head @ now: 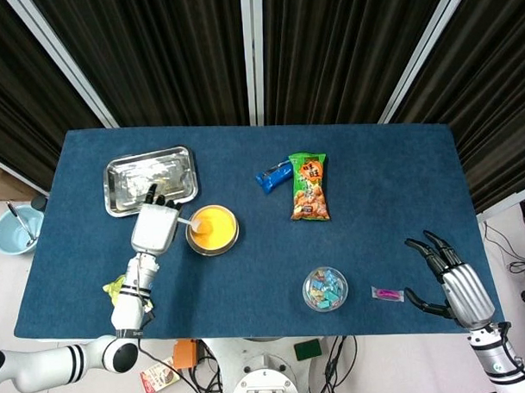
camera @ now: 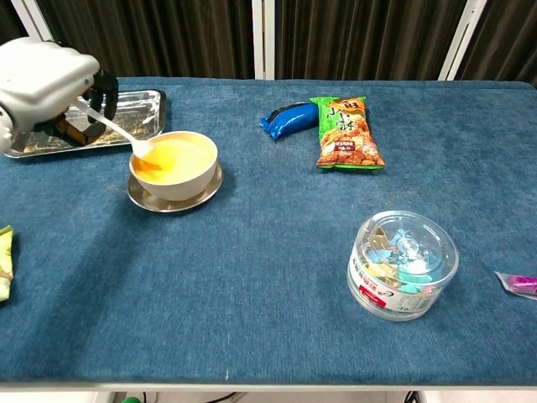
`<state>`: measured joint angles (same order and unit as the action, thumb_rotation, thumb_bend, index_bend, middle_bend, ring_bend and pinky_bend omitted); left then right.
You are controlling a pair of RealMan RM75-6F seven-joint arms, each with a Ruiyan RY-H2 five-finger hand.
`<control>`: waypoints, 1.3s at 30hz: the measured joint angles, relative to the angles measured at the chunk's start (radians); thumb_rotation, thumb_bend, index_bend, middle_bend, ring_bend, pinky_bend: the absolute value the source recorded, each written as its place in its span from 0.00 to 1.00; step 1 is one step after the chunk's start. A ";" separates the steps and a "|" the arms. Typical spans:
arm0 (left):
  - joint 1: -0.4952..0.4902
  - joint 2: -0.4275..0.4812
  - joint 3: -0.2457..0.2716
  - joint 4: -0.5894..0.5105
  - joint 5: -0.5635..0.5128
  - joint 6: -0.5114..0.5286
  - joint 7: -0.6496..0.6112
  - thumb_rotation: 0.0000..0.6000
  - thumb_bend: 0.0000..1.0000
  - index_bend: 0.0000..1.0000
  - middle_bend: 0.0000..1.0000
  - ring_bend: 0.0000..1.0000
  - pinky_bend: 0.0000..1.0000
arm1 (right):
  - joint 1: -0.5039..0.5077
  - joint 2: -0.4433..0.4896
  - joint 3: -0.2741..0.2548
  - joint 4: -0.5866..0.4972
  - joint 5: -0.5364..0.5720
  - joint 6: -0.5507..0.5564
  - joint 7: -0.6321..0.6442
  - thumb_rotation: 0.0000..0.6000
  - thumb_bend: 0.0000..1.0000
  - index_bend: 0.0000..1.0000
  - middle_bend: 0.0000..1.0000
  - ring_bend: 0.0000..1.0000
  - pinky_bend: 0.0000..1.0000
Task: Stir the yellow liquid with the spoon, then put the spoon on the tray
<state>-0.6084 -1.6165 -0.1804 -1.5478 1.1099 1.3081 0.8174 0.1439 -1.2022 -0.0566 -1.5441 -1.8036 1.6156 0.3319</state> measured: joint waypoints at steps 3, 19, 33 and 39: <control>0.003 0.024 -0.016 -0.025 -0.016 -0.010 -0.020 1.00 0.42 0.56 0.54 0.36 0.15 | -0.001 0.002 0.000 -0.002 0.001 0.001 -0.002 1.00 0.29 0.12 0.17 0.02 0.13; -0.008 0.063 -0.031 -0.090 -0.029 -0.023 -0.038 1.00 0.42 0.56 0.54 0.36 0.15 | -0.002 0.001 0.002 0.005 0.005 0.002 0.005 1.00 0.29 0.12 0.17 0.02 0.13; -0.073 0.035 0.070 -0.005 0.101 0.018 0.382 1.00 0.42 0.56 0.55 0.36 0.15 | -0.005 -0.003 0.000 0.014 0.004 0.007 0.013 1.00 0.29 0.12 0.17 0.02 0.13; -0.109 0.028 0.118 0.033 0.186 0.023 0.594 1.00 0.42 0.57 0.55 0.36 0.15 | -0.008 -0.002 0.000 0.015 0.004 0.013 0.015 1.00 0.29 0.12 0.17 0.02 0.13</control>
<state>-0.7170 -1.5885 -0.0623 -1.5153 1.2960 1.3313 1.4110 0.1359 -1.2047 -0.0565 -1.5289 -1.7992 1.6283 0.3472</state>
